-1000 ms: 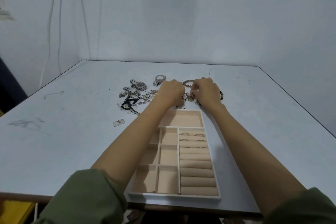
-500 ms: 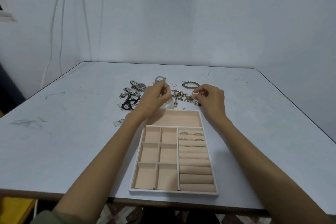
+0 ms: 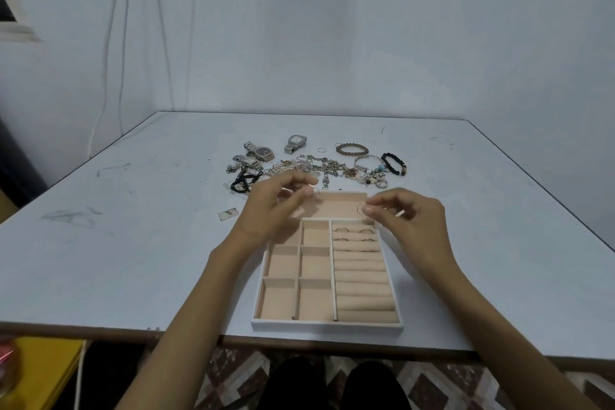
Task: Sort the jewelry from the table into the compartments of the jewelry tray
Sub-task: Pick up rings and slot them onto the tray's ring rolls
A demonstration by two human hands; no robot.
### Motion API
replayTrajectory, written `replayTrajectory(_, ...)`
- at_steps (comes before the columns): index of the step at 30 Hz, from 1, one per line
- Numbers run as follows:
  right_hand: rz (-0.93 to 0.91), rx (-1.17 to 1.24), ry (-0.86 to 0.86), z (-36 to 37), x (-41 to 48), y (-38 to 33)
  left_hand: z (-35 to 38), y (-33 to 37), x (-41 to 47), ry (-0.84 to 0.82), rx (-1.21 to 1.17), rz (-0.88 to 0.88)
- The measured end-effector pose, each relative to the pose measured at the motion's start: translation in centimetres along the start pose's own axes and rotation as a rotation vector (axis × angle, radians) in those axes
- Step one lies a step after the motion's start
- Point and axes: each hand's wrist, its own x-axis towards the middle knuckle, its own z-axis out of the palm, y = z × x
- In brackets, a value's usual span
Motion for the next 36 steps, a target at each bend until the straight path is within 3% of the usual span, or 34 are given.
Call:
replayTrajectory(5,-0.101,-0.141,-0.063,-1.4,-2.3,0.0,0.3,0.3,-0.3,-0.039,0.053,0.069)
replayTrajectory(16,-0.239,-0.38,-0.177,-1.7,-3.6,0.6,0.2,-0.3,-0.8,-0.023,0.05,0.008)
replayTrajectory(32,-0.099,-0.24,-0.266,-1.6,-3.3,0.8,0.2,-0.5,-0.9,-0.036,0.038,0.001)
replayTrajectory(36,-0.023,-0.165,-0.186,-2.0,-3.1,0.7,0.2,-0.6,-0.9,-0.034,0.045,0.01)
